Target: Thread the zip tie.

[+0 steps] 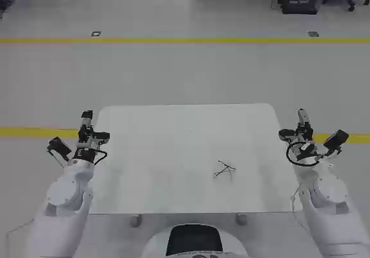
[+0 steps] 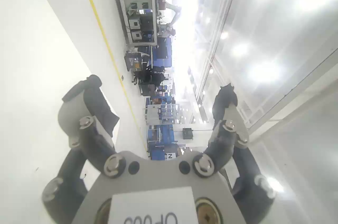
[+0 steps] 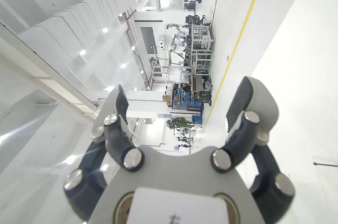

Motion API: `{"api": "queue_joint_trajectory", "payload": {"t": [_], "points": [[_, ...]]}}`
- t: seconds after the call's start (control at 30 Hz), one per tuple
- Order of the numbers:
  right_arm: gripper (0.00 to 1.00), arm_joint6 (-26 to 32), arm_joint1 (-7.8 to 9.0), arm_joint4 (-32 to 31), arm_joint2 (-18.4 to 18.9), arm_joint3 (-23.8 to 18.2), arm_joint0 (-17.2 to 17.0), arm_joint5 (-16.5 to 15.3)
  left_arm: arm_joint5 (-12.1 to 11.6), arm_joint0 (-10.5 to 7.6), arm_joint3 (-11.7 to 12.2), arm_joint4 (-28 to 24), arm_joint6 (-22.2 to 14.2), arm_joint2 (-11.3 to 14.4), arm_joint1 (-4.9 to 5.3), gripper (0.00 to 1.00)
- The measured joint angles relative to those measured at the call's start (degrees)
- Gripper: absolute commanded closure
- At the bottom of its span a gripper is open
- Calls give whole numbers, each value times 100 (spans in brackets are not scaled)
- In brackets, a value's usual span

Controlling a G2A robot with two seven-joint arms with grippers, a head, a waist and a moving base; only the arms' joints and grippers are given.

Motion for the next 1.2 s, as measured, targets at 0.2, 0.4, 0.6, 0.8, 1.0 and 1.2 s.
{"api": "queue_joint_trajectory", "payload": {"t": [0.2,0.4,0.6,0.8,1.0,1.2], "points": [[0,396,52,-708,-76,-44,197,-37,0,0,0,0,0,0,0,0],[0,1258,103,-2142,-412,-55,360,95,0,0,0,0,0,0,0,0],[0,1278,104,-2155,-411,-51,352,64,0,0,0,0,0,0,0,0],[0,1261,106,-2190,-404,-43,362,54,0,0,0,0,0,0,0,0],[0,1733,165,-3333,-516,122,621,188,0,0,0,0,0,0,0,0],[0,2626,223,-4445,-834,277,1015,285,0,0,0,0,0,0,0,0]]}}
